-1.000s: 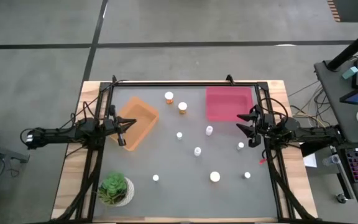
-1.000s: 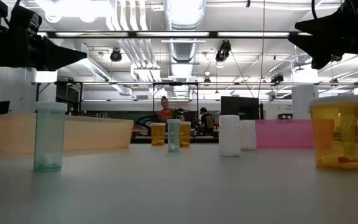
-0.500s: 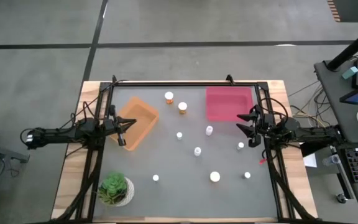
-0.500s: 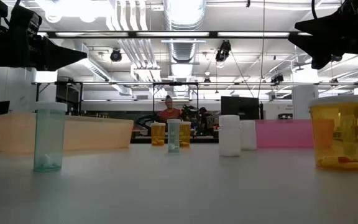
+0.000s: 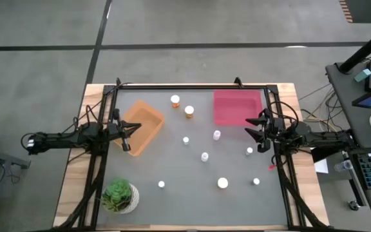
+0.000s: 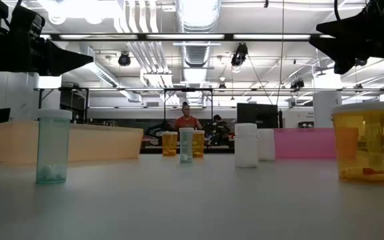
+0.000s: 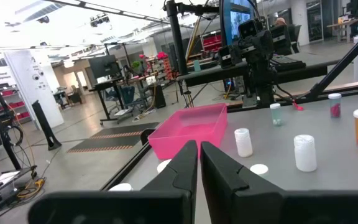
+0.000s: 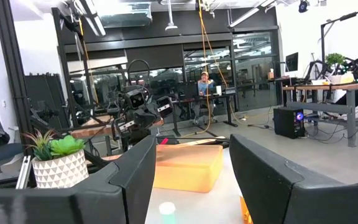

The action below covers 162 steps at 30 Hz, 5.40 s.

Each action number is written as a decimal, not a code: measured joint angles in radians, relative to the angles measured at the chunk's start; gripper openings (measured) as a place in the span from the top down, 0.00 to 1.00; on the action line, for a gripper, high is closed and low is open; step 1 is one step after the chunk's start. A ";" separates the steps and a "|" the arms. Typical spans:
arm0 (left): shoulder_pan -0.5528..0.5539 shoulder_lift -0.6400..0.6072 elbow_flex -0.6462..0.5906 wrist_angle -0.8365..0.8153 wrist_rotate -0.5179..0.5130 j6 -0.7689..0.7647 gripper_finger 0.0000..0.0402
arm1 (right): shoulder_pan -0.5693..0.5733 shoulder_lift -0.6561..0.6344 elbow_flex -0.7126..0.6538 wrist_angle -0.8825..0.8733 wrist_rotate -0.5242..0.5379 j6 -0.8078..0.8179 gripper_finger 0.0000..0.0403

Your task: Pick and place medicine bottles into bin by pill shape (circle, oval)

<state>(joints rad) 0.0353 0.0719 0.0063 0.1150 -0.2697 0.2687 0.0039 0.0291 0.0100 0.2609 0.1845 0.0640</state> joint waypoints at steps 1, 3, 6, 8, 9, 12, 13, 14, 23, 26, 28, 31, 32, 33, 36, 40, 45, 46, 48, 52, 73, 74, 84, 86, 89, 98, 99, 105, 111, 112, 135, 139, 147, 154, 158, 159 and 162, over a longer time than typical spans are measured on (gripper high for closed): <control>0.000 0.000 0.000 0.000 0.000 0.000 0.99 | 0.000 0.000 0.000 0.007 0.000 0.043 0.51; 0.000 0.000 0.000 0.000 0.000 0.000 0.99 | 0.000 0.000 0.000 0.017 0.000 0.203 0.51; 0.000 0.000 0.000 0.001 0.000 0.000 0.99 | 0.000 0.000 0.000 0.021 0.000 0.396 0.51; 0.000 0.000 0.000 0.002 0.000 0.000 0.99 | 0.000 0.000 0.000 0.021 0.000 0.438 0.51; 0.000 0.000 0.000 0.003 0.000 0.000 0.99 | 0.000 0.000 0.000 0.021 0.001 0.440 0.51; 0.000 0.000 0.000 0.008 0.012 -0.085 0.99 | 0.000 0.000 0.000 0.023 0.001 0.422 0.51; 0.000 0.000 0.000 0.015 0.017 -0.148 0.99 | 0.000 0.000 0.000 0.027 0.001 0.404 0.51; 0.000 0.000 0.000 0.019 0.018 -0.219 0.99 | 0.000 0.000 0.000 0.031 0.001 0.384 0.51; 0.000 0.000 0.000 0.178 0.001 -0.520 0.99 | 0.000 0.000 0.000 0.037 0.001 0.293 0.51; 0.000 0.001 0.000 0.327 -0.022 -0.380 0.99 | 0.000 0.000 0.000 0.040 0.001 0.248 0.51; 0.000 0.003 0.000 0.490 -0.090 -0.248 0.99 | 0.000 0.000 0.000 0.040 0.001 0.238 0.51; 0.000 0.006 0.000 0.674 -0.111 -0.106 0.99 | -0.001 0.000 0.000 0.067 0.001 0.226 0.51; 0.000 0.006 0.000 0.714 -0.105 -0.062 0.99 | -0.002 0.000 0.000 0.092 0.003 0.206 0.51; 0.000 0.006 0.000 0.739 -0.103 -0.024 0.99 | -0.002 0.000 0.000 0.123 0.018 0.185 0.51; 0.000 0.002 0.000 0.734 -0.103 0.031 0.99 | -0.003 0.013 0.000 0.242 0.165 0.084 0.51; 0.000 0.013 0.000 0.667 -0.110 0.084 0.99 | -0.009 0.044 0.000 0.329 0.287 0.048 0.51; 0.000 0.042 0.000 0.711 -0.133 0.192 0.99 | -0.009 0.129 0.009 0.380 0.288 0.052 0.51; 0.000 0.047 0.000 0.722 -0.133 0.199 0.99 | -0.009 0.154 0.023 0.379 0.288 0.048 0.51; 0.000 0.054 0.000 0.722 -0.133 0.209 0.99 | -0.009 0.210 0.060 0.385 0.288 0.024 0.51; 0.000 0.076 0.000 0.704 -0.133 0.209 0.99 | -0.009 0.356 0.155 0.376 0.288 -0.032 0.51; 0.000 0.102 0.000 0.715 -0.140 0.219 0.99 | -0.010 1.056 0.603 0.303 0.283 -0.221 0.51; 0.000 0.104 0.000 0.715 -0.141 0.219 0.99 | -0.011 1.082 0.620 0.298 0.283 -0.229 0.51; 0.000 0.103 0.000 0.714 -0.141 0.219 0.99 | -0.035 1.277 0.851 0.139 0.255 -0.250 0.51; 0.000 0.103 0.000 0.714 -0.143 0.219 0.99 | -0.047 1.307 0.904 0.073 0.202 -0.233 0.51; 0.000 0.104 0.000 0.713 -0.152 0.219 0.99 | -0.065 1.353 0.984 -0.055 0.111 -0.191 0.51; 0.000 0.104 0.000 0.713 -0.156 0.219 0.99 | -0.082 1.505 1.217 -0.430 -0.037 -0.172 0.51; 0.000 0.104 0.000 0.713 -0.156 0.219 0.99 | -0.083 1.522 1.235 -0.456 -0.061 -0.174 0.51; 0.000 0.104 0.000 0.713 -0.156 0.219 0.99 | -0.098 1.620 1.324 -0.634 -0.231 -0.169 0.51; 0.000 0.104 0.000 0.712 -0.158 0.219 0.99 | -0.099 1.691 1.365 -0.674 -0.233 -0.156 0.51; 0.000 0.104 0.000 0.712 -0.158 0.219 0.99 | -0.099 1.699 1.366 -0.675 -0.233 -0.156 0.50; 0.000 0.104 0.000 0.706 -0.167 0.219 0.99 | -0.096 1.749 1.369 -0.676 -0.211 -0.135 0.37; 0.000 0.104 0.000 0.706 -0.167 0.219 0.99 | -0.096 1.761 1.369 -0.675 -0.211 -0.134 0.38; 0.000 0.104 0.000 0.706 -0.182 0.219 0.99 | -0.097 1.765 1.369 -0.663 -0.207 -0.127 0.38; 0.000 0.104 0.000 0.706 -0.185 0.219 0.99 | -0.102 1.765 1.371 -0.605 -0.074 -0.103 0.39; 0.000 0.104 0.000 0.706 -0.185 0.219 0.99 | -0.120 1.766 1.393 -0.577 0.067 -0.017 0.39; 0.000 0.104 0.000 0.706 -0.185 0.219 0.99 | -0.131 1.766 1.404 -0.577 0.089 0.021 0.39; 0.000 0.104 0.000 0.706 -0.185 0.219 0.99 | -0.170 1.767 1.444 -0.587 0.102 0.133 0.40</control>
<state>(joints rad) 0.0355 0.1761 0.0059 0.8207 -0.4549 0.4881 -0.1657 1.7964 1.4537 -0.3262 0.2867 0.1966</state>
